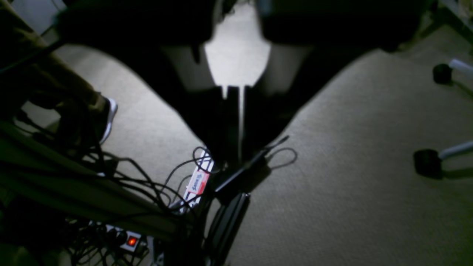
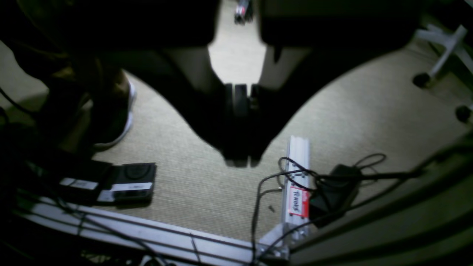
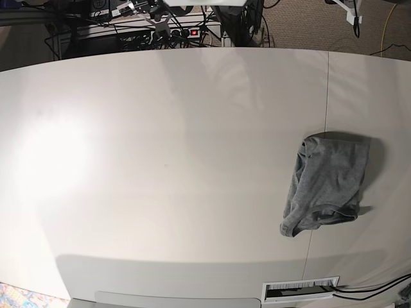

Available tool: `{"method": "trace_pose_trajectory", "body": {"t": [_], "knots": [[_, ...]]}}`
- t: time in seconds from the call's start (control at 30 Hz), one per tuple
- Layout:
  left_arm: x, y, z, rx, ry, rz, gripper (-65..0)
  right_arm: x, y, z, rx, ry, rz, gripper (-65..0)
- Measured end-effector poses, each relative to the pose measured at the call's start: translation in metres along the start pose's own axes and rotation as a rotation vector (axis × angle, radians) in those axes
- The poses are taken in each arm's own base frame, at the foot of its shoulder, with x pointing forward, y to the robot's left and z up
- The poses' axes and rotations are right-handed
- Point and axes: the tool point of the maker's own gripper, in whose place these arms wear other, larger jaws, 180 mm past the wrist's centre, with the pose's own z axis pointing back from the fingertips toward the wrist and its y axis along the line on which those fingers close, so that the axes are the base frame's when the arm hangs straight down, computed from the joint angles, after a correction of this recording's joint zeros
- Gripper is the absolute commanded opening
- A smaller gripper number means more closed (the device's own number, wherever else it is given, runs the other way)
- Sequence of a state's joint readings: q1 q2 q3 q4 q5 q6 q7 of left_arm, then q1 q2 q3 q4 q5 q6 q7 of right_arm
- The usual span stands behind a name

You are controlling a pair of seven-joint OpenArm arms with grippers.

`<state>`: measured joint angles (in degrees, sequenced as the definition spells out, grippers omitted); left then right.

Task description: Fold the T-shirt properly

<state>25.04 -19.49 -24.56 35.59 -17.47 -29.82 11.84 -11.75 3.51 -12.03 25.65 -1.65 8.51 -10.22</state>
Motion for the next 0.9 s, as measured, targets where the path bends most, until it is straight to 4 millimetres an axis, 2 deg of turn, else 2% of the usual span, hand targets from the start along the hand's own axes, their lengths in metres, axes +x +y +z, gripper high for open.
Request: {"method": "trace_pose_trajectory", "body": {"t": [0.13, 0.3, 0.5, 0.57, 0.73, 0.83, 0.9], "knots": [[-0.001, -0.013, -0.011, -0.01, 0.018, -0.092, -65.0, 0.0, 0.01, -0.002, -0.005, 0.015, -0.01, -65.0], [-0.02, -0.05, -0.027, -0.077, 0.056, -0.331, -65.0, -0.002, 0.009, -0.002, -0.011, 0.032, -0.018, -65.0], [-0.039, -0.064, -0.037, -0.042, 0.099, -0.492, -65.0, -0.008, 0.011, -0.002, -0.008, 0.064, -0.02, -65.0], [-0.048, -0.077, -0.041, -0.063, 0.111, -0.506, -65.0, -0.006, 0.013, -0.002, -0.029, 0.063, -0.029, -65.0], [-0.069, -0.124, -0.051, -0.135, 0.118, -0.479, -65.0, -0.001, 0.022, -0.004, -0.079, 0.057, -0.122, -65.0], [-0.077, -0.141, -0.055, -0.155, 0.121, -0.461, -65.0, -0.003, 0.012, -0.002, -0.129, 0.06, -0.154, -65.0], [-0.079, -0.143, -0.058, -0.103, 0.124, -0.443, -65.0, -0.004, 0.004, -0.001, -0.157, 0.063, -0.157, -65.0]]}}
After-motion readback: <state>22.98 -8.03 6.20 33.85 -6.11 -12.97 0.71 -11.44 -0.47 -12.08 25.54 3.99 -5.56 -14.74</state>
